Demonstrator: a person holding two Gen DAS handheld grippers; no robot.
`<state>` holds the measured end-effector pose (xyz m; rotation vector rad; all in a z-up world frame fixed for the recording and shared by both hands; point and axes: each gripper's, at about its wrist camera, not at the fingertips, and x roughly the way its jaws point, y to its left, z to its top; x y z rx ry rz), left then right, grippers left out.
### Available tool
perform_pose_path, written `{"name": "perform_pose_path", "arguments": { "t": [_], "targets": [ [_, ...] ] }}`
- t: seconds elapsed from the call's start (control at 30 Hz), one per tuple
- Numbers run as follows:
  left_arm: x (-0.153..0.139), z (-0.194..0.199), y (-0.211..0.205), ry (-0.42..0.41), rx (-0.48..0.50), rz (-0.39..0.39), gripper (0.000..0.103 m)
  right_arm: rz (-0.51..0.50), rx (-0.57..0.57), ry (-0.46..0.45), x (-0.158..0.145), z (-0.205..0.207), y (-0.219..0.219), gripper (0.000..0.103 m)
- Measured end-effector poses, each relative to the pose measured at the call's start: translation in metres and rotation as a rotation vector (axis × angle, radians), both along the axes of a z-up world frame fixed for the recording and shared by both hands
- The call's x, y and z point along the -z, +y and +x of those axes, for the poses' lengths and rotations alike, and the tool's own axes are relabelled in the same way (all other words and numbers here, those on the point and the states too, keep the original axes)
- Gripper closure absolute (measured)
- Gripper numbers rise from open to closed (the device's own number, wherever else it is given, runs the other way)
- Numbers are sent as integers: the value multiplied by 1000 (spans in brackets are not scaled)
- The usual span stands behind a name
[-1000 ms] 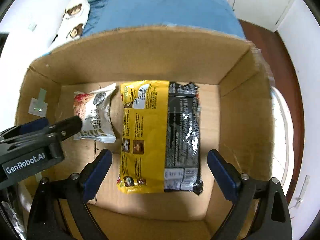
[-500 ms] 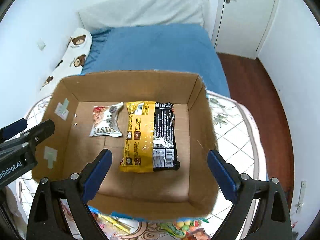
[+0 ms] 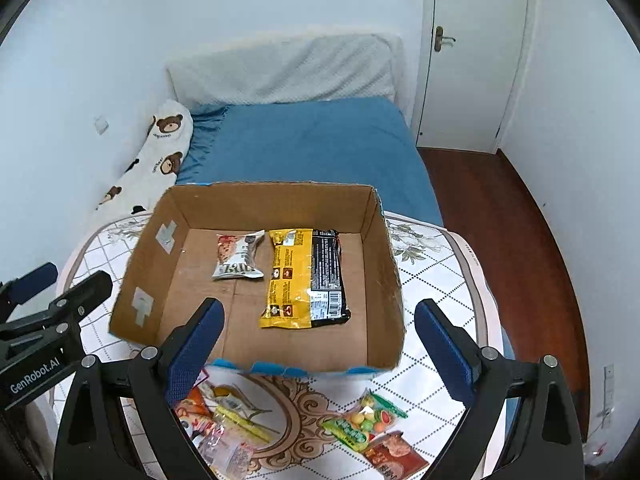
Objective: Organize snacks
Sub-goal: 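Lift both tools out of the box back toward the snack pile, then grasp a yellow packet with left tool while right tool grasps clear bread bag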
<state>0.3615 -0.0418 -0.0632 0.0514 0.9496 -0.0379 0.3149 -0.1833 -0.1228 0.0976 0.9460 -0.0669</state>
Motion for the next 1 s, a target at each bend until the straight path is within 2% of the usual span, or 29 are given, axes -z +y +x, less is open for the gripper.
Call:
{"name": "perform_pose_path", "arguments": {
  "t": [0.13,0.23,0.33,0.4,0.47,0.6,0.7,0.83,0.87,0.93,0.97,1.0],
  "targets": [
    [1,-20,5,14,-1,-8,19,29,10,16,-1,-21,0,5],
    [12,-39,10,58,-5,-4,19,96,17,73,13,-40,-1,5],
    [35,-62,16,130,11,14,19,164,25,149,39,-64,0,5],
    [60,-82,20,196,42,42,19,210,36,210,60,-82,-1,5],
    [87,-99,22,273,87,83,19,256,58,274,85,-102,-3,5],
    [151,-139,16,437,256,193,19,336,103,412,136,-138,-6,5],
    [195,-158,6,517,379,298,19,373,119,495,169,-159,-4,5],
    [234,-166,-17,569,546,376,19,391,126,545,194,-172,0,5],
    [245,-168,-25,587,605,398,19,387,128,548,197,-173,1,5],
    [260,-170,-32,615,657,438,20,384,130,553,197,-171,4,5],
    [263,-171,-34,617,673,433,23,380,127,557,198,-170,5,5],
    [265,-171,-32,620,668,421,32,377,123,558,197,-168,7,5]
  ]
}}
